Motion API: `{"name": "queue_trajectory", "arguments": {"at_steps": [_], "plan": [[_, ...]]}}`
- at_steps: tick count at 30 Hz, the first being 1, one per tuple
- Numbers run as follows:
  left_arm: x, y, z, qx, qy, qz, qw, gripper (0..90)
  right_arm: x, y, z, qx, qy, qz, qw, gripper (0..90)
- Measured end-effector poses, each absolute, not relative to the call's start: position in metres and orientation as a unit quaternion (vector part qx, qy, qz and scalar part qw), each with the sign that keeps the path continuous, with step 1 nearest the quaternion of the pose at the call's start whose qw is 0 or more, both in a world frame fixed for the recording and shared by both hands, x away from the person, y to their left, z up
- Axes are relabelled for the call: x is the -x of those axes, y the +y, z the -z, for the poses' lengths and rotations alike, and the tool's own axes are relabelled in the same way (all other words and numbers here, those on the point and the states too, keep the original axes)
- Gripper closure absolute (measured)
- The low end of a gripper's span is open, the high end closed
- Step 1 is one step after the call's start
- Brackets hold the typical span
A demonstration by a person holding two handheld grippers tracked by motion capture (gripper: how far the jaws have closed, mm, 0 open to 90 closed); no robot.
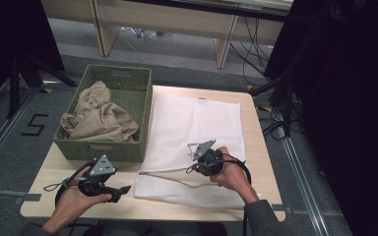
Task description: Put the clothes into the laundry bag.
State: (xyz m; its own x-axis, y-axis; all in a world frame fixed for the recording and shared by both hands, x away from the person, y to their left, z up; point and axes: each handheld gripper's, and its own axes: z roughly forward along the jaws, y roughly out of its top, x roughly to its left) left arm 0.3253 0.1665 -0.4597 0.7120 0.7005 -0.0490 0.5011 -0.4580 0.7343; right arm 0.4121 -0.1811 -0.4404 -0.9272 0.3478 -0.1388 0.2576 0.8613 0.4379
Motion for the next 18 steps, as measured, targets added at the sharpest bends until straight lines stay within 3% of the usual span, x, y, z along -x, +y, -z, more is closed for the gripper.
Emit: {"name": "queue_trajectory", "arguments": {"at_steps": [18], "plan": [[-0.333,0.181,0.433,-0.829,0.369,-0.156,0.391,22.8,-0.427,-0.179,0.418,-0.153,0.956,-0.22,0.116,88.6]]}}
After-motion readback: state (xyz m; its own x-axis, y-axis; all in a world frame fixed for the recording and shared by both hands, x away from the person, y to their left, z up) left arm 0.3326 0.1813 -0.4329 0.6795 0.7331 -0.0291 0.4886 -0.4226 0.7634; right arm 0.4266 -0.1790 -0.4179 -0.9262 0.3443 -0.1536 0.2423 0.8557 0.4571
